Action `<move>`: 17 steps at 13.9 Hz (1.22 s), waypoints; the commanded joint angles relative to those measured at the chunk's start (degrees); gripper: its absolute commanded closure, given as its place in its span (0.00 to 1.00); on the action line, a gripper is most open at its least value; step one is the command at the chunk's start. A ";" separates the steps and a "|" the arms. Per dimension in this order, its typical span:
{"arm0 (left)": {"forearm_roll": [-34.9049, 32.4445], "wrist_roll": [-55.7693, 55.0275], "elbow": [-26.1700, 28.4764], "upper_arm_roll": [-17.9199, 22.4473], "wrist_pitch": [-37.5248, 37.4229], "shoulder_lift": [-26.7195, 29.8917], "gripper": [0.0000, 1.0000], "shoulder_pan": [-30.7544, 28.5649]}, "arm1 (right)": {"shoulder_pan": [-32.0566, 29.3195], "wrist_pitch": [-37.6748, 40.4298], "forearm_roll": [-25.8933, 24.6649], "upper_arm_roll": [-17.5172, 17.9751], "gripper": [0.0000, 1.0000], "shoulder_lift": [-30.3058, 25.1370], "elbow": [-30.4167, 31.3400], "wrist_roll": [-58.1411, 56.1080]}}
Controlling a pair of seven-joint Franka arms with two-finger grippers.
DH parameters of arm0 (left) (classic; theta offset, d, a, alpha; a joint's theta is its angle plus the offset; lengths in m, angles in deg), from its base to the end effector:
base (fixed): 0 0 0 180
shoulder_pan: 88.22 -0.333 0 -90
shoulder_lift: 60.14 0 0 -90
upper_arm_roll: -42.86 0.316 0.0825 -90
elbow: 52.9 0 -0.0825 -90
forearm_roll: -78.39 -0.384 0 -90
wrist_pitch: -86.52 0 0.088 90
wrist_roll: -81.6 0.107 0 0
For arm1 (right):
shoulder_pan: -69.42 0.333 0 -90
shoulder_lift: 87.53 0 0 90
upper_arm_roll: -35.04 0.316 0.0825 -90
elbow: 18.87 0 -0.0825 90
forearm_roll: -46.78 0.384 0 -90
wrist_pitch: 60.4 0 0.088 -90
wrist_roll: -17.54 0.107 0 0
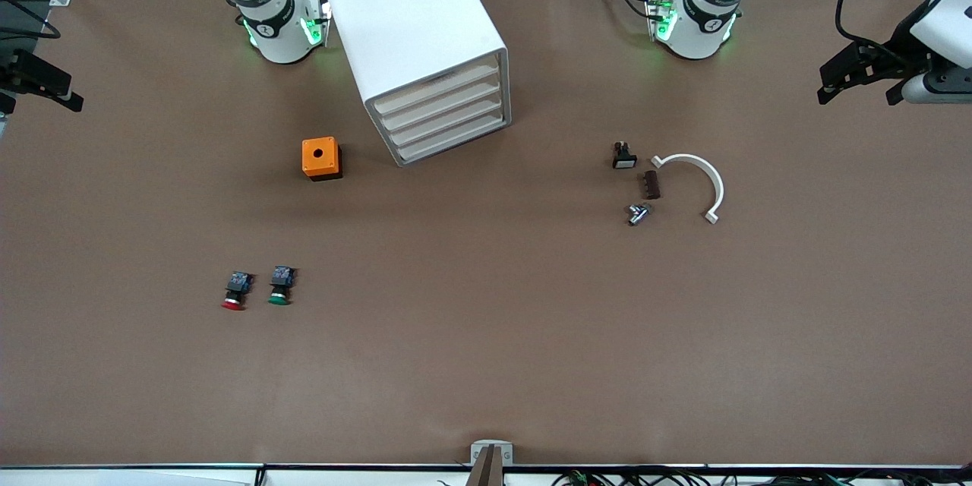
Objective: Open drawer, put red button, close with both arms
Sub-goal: 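Reach the left gripper to the white cabinet's drawer front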
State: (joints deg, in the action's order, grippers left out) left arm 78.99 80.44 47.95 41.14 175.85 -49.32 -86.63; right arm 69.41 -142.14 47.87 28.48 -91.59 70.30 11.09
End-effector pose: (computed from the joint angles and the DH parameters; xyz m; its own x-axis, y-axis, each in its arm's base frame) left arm 0.4915 -0.0310 0.6331 0.9992 -0.0370 -0.0124 -0.0370 -0.9993 0.0046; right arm 0.5138 -0.0594 0.6568 0.9984 0.0015 -0.0558 -0.0003 -0.9994 -0.0335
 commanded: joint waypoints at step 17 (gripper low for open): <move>-0.08 -1.72 -5.49 0.22 -0.64 -23.73 0.00 -1.41 | -0.07 -0.79 -0.74 0.15 0.00 -1.12 0.48 -0.15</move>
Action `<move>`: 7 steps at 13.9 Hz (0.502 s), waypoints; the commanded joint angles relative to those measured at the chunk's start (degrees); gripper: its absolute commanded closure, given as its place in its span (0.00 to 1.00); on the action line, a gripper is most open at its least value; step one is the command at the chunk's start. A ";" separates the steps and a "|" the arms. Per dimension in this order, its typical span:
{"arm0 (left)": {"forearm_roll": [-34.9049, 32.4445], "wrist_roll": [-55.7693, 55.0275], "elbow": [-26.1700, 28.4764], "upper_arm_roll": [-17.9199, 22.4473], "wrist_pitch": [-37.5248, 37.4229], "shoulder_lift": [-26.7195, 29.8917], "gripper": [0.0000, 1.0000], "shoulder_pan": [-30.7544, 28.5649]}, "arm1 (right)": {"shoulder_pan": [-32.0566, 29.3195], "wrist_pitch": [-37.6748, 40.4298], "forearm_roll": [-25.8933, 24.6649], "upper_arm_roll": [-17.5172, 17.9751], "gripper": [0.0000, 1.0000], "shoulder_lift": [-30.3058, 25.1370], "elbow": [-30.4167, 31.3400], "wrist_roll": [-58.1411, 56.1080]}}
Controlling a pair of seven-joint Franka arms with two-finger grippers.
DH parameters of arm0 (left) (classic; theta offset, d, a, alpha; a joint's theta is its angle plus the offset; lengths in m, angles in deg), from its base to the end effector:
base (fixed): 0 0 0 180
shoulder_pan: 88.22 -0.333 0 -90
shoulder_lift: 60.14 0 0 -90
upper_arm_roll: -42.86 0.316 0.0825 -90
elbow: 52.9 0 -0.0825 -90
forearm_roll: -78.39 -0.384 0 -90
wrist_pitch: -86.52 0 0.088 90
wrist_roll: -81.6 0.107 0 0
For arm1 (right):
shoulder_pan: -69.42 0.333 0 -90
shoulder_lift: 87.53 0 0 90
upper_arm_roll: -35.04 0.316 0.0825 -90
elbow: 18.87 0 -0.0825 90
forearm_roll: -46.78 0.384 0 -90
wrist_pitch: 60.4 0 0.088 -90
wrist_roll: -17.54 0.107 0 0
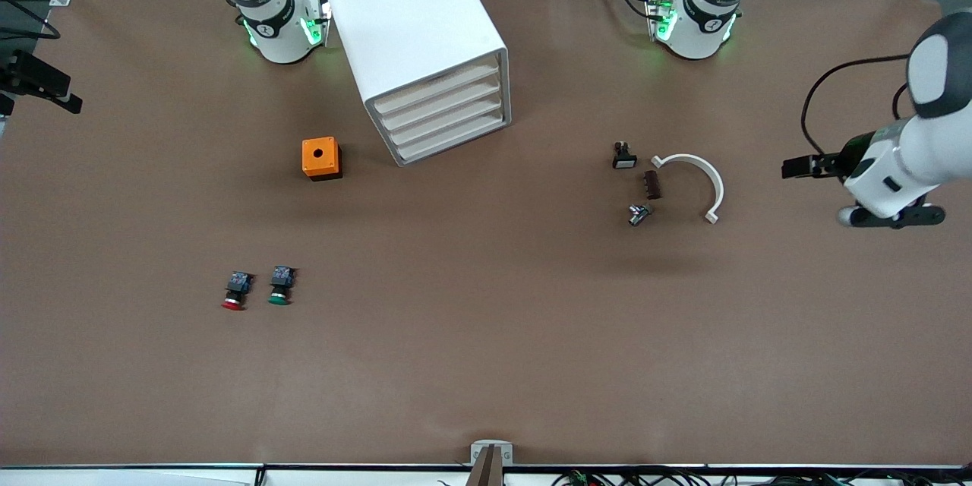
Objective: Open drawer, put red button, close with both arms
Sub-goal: 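Reach the left gripper to the white cabinet's drawer front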
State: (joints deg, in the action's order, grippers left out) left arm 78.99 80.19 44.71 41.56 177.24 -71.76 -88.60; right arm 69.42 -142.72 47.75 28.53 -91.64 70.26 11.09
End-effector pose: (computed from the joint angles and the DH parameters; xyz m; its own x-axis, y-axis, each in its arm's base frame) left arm 0.5836 -0.0097 0.4480 0.9482 0.0085 -0.3177 0.0112 -0.9999 0.0066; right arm 0.5146 -0.0592 0.6584 0.9990 0.0020 -0.0444 0.0006 -0.9995 -0.0302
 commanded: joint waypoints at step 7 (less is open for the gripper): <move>17.92 -57.39 -13.84 -1.78 -9.25 -13.14 0.00 15.39 | 0.01 -0.03 -0.63 0.19 0.00 -1.16 0.52 -0.15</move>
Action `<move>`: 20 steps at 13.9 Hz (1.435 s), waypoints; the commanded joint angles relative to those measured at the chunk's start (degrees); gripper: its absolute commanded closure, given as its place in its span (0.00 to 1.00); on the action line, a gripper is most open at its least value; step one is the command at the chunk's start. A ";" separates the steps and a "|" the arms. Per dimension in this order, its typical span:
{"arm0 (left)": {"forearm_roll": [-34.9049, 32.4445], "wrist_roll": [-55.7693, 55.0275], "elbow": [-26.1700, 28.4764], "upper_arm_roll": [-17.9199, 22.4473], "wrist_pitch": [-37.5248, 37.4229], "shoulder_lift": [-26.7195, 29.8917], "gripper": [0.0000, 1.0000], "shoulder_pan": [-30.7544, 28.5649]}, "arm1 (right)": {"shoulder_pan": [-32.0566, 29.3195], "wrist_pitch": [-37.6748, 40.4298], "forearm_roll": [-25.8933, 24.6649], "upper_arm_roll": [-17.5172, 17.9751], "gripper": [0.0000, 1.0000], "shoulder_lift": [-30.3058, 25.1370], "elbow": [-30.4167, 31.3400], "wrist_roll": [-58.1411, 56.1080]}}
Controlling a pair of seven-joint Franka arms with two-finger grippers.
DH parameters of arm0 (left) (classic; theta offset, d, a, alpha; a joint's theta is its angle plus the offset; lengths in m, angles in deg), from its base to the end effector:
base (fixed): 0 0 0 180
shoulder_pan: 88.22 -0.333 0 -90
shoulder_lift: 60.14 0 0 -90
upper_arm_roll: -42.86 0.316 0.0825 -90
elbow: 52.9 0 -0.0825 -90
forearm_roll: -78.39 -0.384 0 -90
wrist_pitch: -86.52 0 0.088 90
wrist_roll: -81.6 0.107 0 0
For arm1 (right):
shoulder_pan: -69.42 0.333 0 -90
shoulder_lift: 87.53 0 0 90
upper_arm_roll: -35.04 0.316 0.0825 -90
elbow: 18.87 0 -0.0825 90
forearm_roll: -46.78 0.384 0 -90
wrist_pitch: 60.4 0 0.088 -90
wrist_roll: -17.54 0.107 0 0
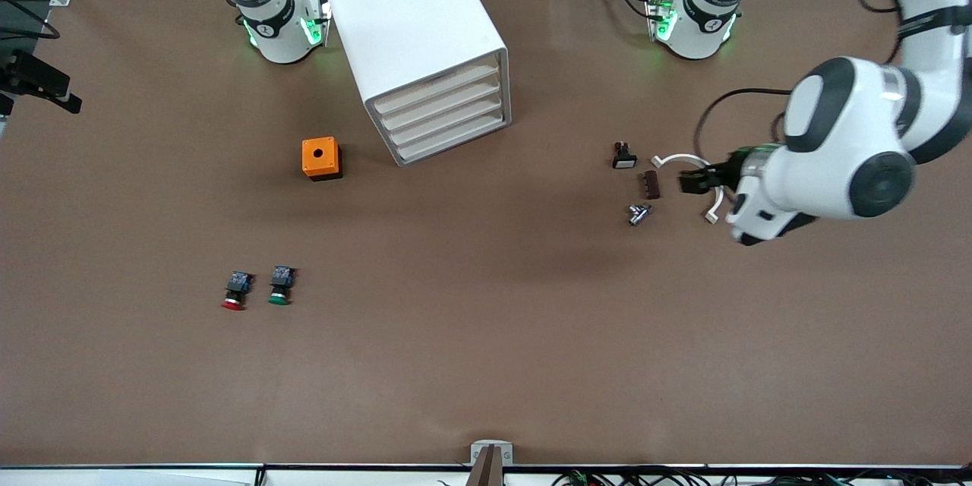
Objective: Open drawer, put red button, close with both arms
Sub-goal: 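Reach the left gripper to the white cabinet's drawer front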
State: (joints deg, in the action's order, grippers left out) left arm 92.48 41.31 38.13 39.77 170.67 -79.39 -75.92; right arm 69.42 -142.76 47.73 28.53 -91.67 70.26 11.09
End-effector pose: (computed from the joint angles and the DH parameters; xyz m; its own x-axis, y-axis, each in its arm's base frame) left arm 0.5758 -0.1842 0.4176 0.7665 0.4129 -0.4919 0.4241 -0.9006 -0.0950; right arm 0.5145 -0.0593 0.6587 0.9991 0.0019 -0.0432 0.0006 -0.9996 -0.0297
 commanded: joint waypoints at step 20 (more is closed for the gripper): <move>40.05 -88.11 -13.16 -9.91 -1.80 -32.95 0.33 13.02 | -0.26 0.53 -0.51 0.01 0.00 -0.25 -1.92 -0.06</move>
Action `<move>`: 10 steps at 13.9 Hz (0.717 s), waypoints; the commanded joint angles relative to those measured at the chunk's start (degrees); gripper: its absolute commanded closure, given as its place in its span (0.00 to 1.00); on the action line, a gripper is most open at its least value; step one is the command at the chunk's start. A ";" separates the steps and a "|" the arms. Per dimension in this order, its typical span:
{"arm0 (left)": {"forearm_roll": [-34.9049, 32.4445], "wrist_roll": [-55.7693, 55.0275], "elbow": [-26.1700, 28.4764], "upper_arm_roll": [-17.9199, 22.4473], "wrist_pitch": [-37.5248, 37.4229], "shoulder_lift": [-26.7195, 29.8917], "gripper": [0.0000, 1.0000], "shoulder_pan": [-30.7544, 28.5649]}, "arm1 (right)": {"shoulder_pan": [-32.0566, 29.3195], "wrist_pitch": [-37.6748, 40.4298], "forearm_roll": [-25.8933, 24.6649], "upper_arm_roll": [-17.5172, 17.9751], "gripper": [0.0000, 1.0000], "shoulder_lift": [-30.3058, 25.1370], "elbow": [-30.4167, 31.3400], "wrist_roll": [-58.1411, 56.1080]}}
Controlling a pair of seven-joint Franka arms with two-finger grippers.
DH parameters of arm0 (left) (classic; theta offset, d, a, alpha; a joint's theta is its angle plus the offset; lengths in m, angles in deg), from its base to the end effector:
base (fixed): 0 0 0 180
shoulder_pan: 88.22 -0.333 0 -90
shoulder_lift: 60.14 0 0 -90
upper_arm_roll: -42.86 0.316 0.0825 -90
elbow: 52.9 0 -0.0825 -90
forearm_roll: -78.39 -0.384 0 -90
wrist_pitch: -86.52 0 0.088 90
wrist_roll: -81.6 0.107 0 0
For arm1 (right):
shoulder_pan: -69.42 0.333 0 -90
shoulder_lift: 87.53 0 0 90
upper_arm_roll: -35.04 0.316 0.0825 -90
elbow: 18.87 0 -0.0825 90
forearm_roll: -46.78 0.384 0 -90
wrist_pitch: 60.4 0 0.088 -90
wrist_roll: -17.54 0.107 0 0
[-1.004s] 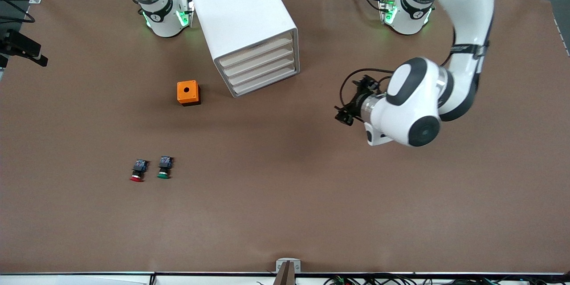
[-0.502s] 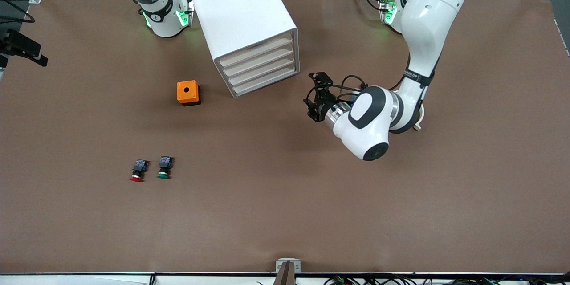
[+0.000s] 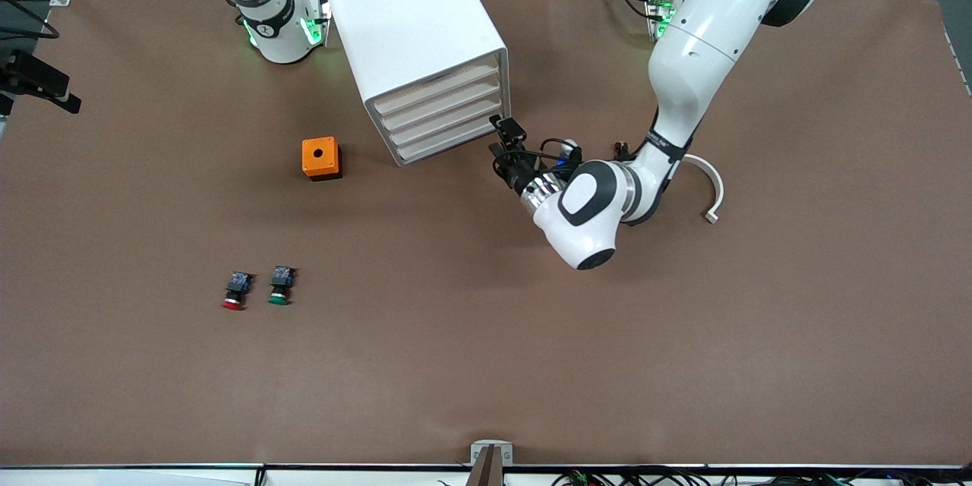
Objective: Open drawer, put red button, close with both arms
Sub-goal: 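Reach the left gripper to the white cabinet's drawer front, then pull the drawer open with the left gripper while the right gripper reaches the red button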
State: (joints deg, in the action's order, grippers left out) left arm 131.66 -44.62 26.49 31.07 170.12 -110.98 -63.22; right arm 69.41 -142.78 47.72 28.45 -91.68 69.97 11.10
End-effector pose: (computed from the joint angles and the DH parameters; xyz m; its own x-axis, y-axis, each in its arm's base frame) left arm 0.4931 -0.4504 0.2052 -0.4319 0.8844 -0.1767 0.3082 -0.0394 -0.9505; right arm 0.5144 -0.0602 0.6611 0.9993 0.0001 -0.0377 -0.0010 -0.9996 -0.0291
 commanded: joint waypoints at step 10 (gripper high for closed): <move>0.87 -3.23 1.82 -4.38 -1.34 -2.33 0.71 5.15 | -1.92 -4.89 -0.33 -0.18 0.00 14.60 -2.43 -0.33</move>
State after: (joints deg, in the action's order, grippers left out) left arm 131.66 -46.92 28.07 27.54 169.60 -113.42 -58.02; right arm 68.78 -147.31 47.67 27.80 -80.85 69.31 11.12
